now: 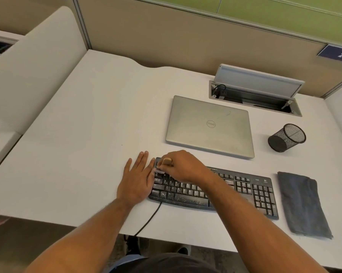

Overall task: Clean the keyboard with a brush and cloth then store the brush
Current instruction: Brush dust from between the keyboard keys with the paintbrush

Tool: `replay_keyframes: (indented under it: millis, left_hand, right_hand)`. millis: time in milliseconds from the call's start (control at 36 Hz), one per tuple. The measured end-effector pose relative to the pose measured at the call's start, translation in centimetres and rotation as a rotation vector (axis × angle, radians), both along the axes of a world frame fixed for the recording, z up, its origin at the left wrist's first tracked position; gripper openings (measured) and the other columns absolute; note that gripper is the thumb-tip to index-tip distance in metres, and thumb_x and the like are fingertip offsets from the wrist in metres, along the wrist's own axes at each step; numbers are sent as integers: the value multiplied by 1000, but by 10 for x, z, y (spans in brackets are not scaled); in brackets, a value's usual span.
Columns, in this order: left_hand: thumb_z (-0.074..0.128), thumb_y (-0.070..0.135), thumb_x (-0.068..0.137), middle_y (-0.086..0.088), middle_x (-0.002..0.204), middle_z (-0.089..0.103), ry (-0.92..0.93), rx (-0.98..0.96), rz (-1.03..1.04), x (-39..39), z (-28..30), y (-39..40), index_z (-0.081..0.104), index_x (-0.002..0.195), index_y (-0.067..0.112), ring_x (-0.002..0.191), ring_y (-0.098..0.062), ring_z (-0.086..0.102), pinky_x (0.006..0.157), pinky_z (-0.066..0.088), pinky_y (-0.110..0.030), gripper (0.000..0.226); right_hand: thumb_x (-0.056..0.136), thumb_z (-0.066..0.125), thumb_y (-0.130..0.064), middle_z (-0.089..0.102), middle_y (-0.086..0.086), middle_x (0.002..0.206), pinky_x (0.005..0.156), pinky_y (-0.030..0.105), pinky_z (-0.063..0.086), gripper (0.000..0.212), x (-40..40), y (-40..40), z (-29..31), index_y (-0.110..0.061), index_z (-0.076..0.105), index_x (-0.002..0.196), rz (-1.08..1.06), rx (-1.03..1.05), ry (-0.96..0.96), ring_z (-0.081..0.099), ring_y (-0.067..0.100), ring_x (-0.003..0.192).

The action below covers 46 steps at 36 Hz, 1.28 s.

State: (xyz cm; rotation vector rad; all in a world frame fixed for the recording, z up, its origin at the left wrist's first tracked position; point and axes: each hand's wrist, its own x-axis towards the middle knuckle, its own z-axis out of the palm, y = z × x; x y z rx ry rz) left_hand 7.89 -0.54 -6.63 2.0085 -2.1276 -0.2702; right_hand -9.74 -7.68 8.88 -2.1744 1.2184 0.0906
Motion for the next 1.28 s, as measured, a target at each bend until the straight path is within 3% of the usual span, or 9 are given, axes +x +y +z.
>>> replay_keyframes:
  millis: [139,278,389,583,806,972,1083,1139,1278]
  left_hand:
    - [17,40,105,-3,169,20,8,9,5,1,-2,0,36,158,23,158,-17,9,126,13,-51,59]
    - [15,41,104,-3,170,19,11,14,1,0,0,-1,32,160,24,158,-17,8,126,12,-51,61]
    - [17,40,104,-3,169,20,15,9,6,0,0,-1,32,160,24,158,-16,8,126,13,-51,60]
    - [20,40,104,-4,168,23,-1,3,11,0,-2,-1,37,158,23,157,-17,12,125,15,-52,59]
    - [18,40,105,-3,169,22,7,4,7,0,-2,-1,36,158,23,157,-16,10,126,13,-50,59]
    - [17,41,104,-2,169,19,29,14,5,0,-1,-1,33,160,24,158,-15,7,126,11,-50,60]
    - [16,41,105,-1,170,17,25,20,6,0,-2,-1,31,160,25,158,-14,5,127,9,-49,60]
    - [15,41,105,-1,170,16,23,22,6,0,-2,-1,30,161,25,158,-14,4,127,10,-50,60]
    - [15,41,105,-2,169,19,23,19,8,0,-1,-1,32,160,24,158,-15,7,126,12,-51,60]
  right_hand:
    - [104,59,-36,75,-5,105,85,36,53,21,-12,-2,2,-23,75,107,30,-25,85,64,15,95]
    - [103,54,-31,73,-3,93,74,33,51,23,-32,-12,9,-20,71,92,85,-53,273,65,16,87]
    - [108,41,-33,62,-1,76,74,34,51,38,-36,-16,13,-18,54,76,88,-83,349,61,17,74]
    - [102,61,-38,76,-6,105,87,38,56,21,-12,-7,6,-25,77,107,5,13,25,67,15,95]
    - [103,61,-37,75,-5,109,90,37,53,21,-19,-3,3,-24,76,111,3,6,104,64,15,99]
    - [104,56,-31,71,-9,94,74,31,47,20,-50,-16,5,-25,72,94,44,-9,324,63,12,87]
    - [108,45,-29,60,-3,75,69,30,43,37,-65,-15,13,-19,52,73,30,-49,425,58,14,71]
    - [109,42,-33,62,-3,77,72,31,44,39,-67,-16,16,-18,55,76,21,-45,389,59,15,73]
    - [102,62,-34,76,-11,109,89,33,54,19,-57,-12,14,-25,78,108,-77,86,87,67,9,95]
